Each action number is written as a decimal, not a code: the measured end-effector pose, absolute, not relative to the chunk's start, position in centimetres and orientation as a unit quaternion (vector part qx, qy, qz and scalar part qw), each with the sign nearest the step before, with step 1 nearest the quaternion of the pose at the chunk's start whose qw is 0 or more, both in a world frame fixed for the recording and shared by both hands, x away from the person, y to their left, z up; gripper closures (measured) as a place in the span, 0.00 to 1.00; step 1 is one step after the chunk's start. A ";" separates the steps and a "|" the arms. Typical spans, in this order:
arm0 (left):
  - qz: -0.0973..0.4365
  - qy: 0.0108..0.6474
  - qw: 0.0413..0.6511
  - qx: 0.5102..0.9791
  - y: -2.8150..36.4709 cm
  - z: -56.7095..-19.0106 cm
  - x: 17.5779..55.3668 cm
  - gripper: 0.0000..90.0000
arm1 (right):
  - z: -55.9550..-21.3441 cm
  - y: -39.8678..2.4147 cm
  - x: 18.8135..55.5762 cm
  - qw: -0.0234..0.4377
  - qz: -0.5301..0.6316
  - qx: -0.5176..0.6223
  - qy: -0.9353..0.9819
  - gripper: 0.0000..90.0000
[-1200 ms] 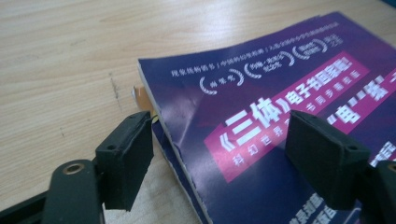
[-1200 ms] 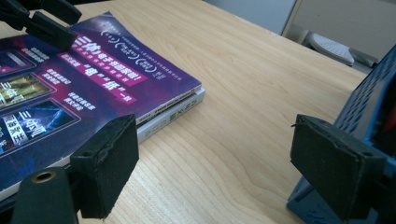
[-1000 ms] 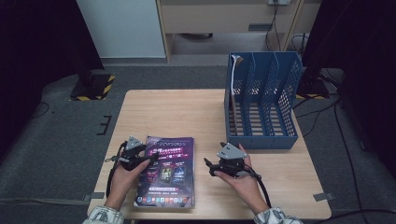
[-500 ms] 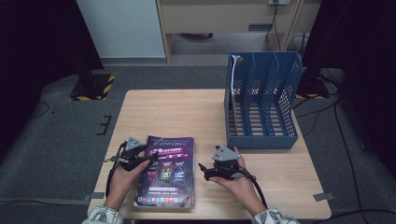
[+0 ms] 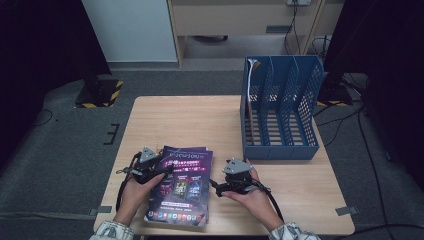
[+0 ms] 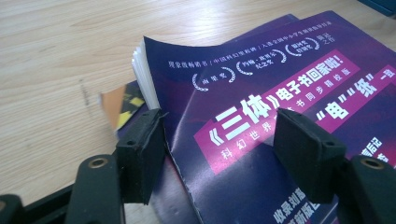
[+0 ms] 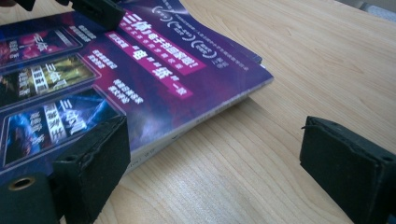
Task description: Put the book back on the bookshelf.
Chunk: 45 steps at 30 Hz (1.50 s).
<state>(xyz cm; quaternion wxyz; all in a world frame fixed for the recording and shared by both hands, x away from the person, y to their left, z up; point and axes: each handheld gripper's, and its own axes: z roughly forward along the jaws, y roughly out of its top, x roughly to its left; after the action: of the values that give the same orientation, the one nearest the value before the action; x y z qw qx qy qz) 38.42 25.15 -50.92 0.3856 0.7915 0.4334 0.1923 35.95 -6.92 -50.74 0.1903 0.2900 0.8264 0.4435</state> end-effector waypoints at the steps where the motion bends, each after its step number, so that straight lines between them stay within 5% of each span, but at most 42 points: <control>1: 0.193 0.431 0.386 0.792 25.0 -50.9 38.4 0.38 | -50.7 -6.9 36.0 0.187 0.445 0.291 0.826 0.10; 16: 0.193 0.426 0.397 0.789 24.9 -50.6 37.6 0.28 | -51.0 -5.9 36.4 0.146 0.453 0.292 0.830 0.09; 27: 0.201 0.431 0.378 0.794 25.1 -50.5 36.5 0.40 | -51.2 -4.9 37.8 0.122 0.466 0.302 0.823 0.14; 45: 0.180 0.436 0.391 0.790 25.2 -51.0 36.9 0.41 | -52.4 -3.8 38.7 0.107 0.449 0.304 0.833 0.09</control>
<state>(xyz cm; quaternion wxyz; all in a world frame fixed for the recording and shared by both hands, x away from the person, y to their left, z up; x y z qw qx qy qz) 36.89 25.15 -50.99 0.3911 0.7905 0.4359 0.1795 38.71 -3.79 -52.37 0.1075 0.3039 0.8335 0.4488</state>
